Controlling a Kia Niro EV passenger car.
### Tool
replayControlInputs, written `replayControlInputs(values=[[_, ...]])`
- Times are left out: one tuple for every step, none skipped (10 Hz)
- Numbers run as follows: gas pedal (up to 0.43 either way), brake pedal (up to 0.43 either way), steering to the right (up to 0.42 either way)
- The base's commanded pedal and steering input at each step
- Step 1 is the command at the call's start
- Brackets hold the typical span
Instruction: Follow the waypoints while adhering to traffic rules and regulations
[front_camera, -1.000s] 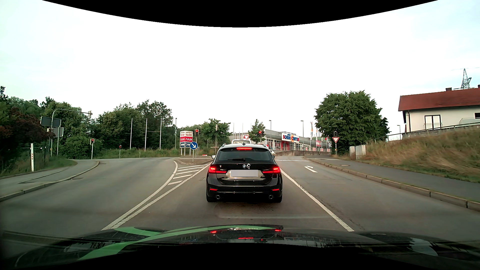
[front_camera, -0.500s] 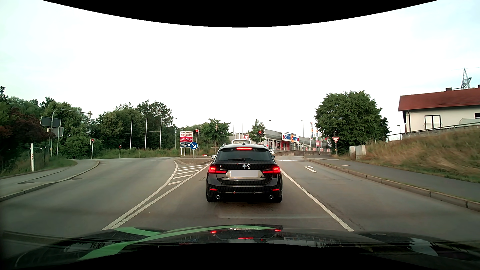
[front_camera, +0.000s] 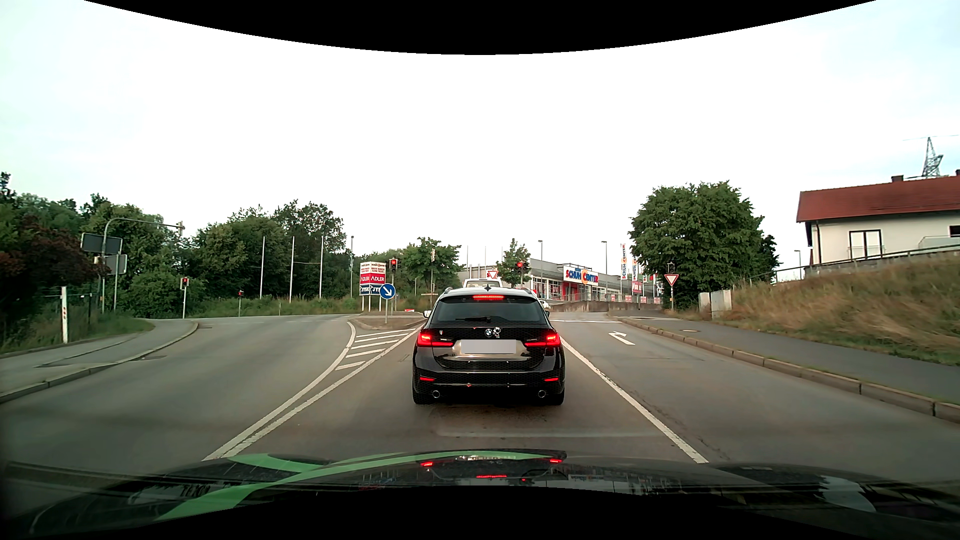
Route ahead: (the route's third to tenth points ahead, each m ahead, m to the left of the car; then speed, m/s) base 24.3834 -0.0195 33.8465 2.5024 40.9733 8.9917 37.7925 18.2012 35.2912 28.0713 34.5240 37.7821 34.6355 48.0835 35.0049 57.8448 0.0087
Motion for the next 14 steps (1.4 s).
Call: replayControlInputs(values=[[0.000, 0.207, -0.012], [0.000, 0.207, -0.012], [0.000, 0.207, -0.012], [0.000, 0.207, -0.012], [0.000, 0.207, -0.012], [0.000, 0.207, -0.012], [0.000, 0.207, -0.012], [0.000, 0.207, -0.012], [0.000, 0.207, -0.012], [0.000, 0.207, -0.012], [0.000, 0.207, -0.012], [0.000, 0.207, -0.012], [0.000, 0.213, -0.012], [0.000, 0.207, -0.012]])
